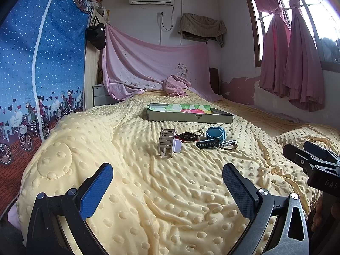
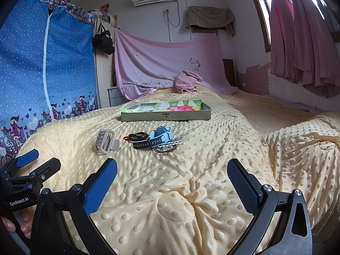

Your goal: Organize jewelry

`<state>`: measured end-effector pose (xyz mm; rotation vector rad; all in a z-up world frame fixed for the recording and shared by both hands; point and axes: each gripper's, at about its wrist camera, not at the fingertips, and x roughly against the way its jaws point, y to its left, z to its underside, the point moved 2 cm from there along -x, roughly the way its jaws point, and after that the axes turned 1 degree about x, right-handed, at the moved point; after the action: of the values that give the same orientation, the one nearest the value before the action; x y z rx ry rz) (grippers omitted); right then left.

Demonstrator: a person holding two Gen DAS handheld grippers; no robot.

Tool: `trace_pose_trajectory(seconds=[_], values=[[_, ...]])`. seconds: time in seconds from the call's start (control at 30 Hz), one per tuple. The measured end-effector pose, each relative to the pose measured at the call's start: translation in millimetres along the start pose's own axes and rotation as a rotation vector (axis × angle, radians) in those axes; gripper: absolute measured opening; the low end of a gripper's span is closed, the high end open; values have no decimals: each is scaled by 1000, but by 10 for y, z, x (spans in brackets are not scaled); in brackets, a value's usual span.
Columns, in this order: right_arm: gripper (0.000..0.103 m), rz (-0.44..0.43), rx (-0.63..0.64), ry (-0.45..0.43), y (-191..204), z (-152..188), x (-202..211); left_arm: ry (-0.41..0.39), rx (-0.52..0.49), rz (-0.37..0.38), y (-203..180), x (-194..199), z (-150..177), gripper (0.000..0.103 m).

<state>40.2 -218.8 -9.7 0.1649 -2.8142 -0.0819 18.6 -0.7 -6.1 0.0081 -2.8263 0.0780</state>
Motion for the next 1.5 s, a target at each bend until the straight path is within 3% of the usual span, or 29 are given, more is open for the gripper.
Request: trace_pose_trajectory(seconds=[1.5], values=[[102, 12, -13, 5, -23, -24, -24, 3, 10, 11, -15, -78, -73, 103]])
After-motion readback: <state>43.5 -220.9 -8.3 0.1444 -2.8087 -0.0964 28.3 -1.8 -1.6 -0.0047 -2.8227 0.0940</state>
